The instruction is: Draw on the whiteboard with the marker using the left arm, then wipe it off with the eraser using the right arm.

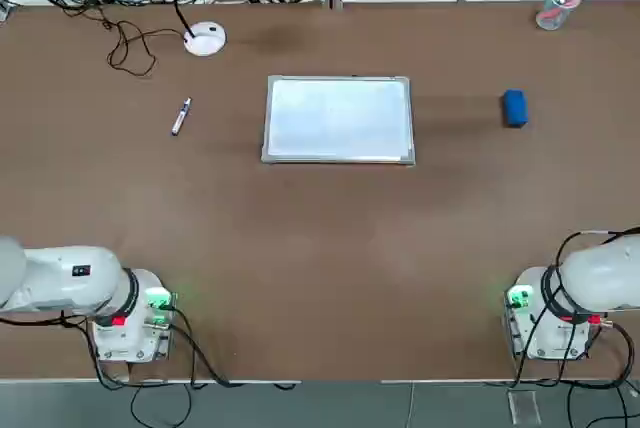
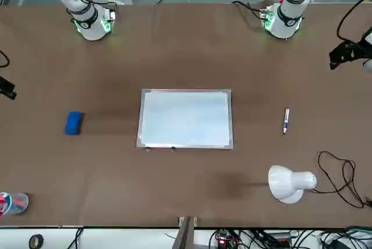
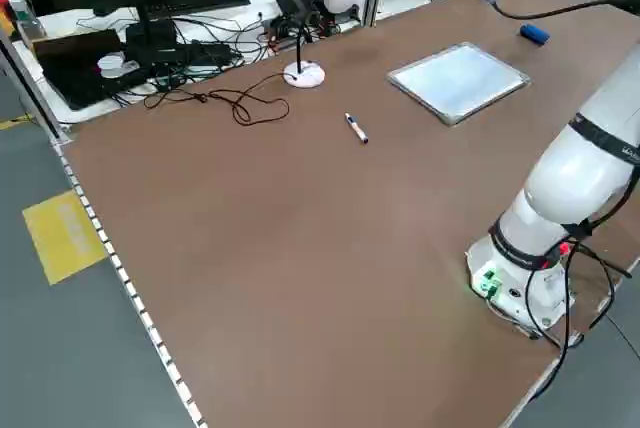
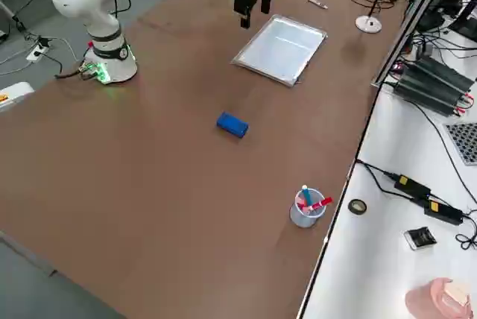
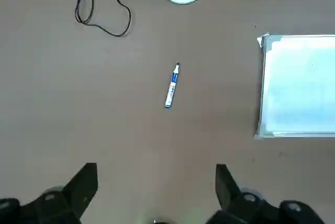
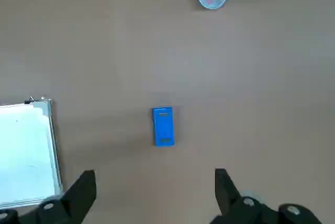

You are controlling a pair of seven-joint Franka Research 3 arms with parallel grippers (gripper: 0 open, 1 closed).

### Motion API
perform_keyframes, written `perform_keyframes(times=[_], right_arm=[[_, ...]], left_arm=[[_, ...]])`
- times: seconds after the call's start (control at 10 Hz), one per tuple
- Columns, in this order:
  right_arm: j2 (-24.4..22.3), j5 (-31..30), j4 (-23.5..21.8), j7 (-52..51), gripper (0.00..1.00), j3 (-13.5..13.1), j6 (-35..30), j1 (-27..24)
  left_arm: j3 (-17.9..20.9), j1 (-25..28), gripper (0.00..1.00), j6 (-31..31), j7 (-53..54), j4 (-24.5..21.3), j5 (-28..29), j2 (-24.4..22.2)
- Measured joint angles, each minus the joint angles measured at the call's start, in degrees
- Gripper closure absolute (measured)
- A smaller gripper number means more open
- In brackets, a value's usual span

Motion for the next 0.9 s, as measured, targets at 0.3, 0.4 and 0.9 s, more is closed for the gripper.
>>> perform_keyframes(times=[0.3,0.4,0.9], right_arm=[[0.00,0.00,0.00,0.00,0.00,0.00,0.53,0.05],[0.00,0.00,0.00,0.00,0.00,0.00,0.65,0.06],[0.00,0.00,-0.04,0.00,0.00,0.00,1.17,0.07]], left_arm=[[0.02,0.00,0.00,0.00,0.00,0.03,0.00,0.00],[0.05,0.01,0.00,0.00,0.06,0.01,0.00,0.02],[0.17,0.73,0.00,5.79,0.18,-5.67,0.02,0.94]])
